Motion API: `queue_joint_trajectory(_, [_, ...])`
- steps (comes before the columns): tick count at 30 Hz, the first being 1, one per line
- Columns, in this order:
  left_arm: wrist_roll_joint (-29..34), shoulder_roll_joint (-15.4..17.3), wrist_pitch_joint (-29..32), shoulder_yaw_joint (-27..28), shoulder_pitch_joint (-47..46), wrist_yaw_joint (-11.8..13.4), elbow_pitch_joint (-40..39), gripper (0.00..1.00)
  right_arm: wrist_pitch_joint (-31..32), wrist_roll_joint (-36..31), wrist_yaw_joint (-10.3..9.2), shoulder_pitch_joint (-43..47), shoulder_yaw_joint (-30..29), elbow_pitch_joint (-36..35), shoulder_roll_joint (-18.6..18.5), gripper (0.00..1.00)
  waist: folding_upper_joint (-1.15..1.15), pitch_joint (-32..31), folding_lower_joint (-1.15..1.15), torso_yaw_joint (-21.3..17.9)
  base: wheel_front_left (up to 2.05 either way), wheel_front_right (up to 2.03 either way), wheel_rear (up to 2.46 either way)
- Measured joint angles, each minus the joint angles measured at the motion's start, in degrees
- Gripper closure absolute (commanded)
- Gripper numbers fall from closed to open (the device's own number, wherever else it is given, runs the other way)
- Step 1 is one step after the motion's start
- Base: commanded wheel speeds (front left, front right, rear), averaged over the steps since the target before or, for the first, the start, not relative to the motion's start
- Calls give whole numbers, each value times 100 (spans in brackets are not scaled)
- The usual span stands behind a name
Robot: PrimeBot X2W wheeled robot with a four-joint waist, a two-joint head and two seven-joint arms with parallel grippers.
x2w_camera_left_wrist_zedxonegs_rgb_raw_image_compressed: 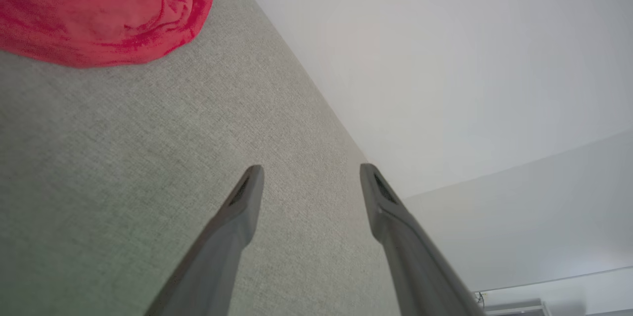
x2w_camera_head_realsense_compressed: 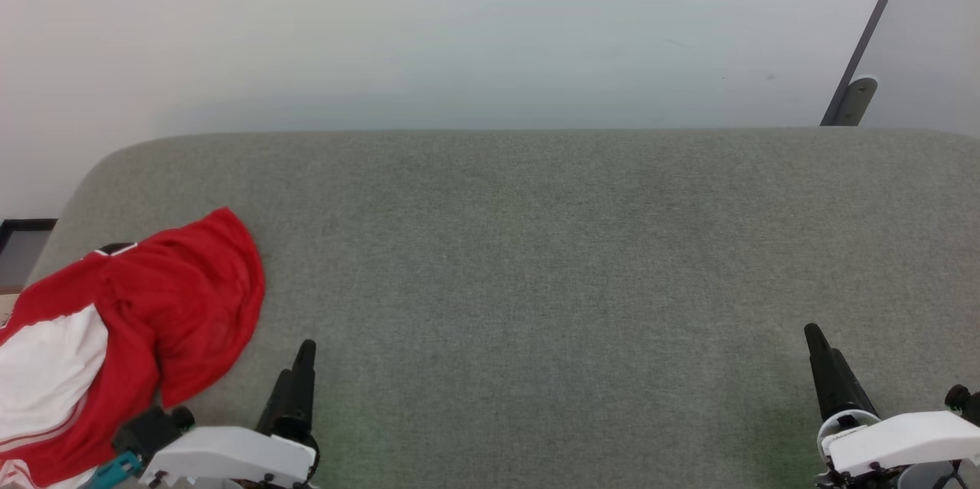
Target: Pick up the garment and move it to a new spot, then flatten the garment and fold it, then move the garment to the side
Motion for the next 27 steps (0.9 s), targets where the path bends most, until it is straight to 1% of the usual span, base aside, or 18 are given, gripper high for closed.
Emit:
queue_joint_trajectory(3, [390, 71, -70, -62, -21, 81, 1, 0, -18, -341, 0, -4, -7, 1, 1, 0, 0, -8, 0, 5, 0, 0, 0])
queue_joint_trajectory(15, [1469, 163, -282, -73, -16, 88, -4, 0, -118, -1276, 0, -13, -8, -42, 1, 0, 0, -47, 0, 9, 0, 0, 0])
queue_joint_trajectory(27, [2348, 125, -475, 134, 11, -71, -16, 0, -230, -1937, 0, -12, -18, -170, 1, 0, 0, -56, 0, 18, 0, 0, 0])
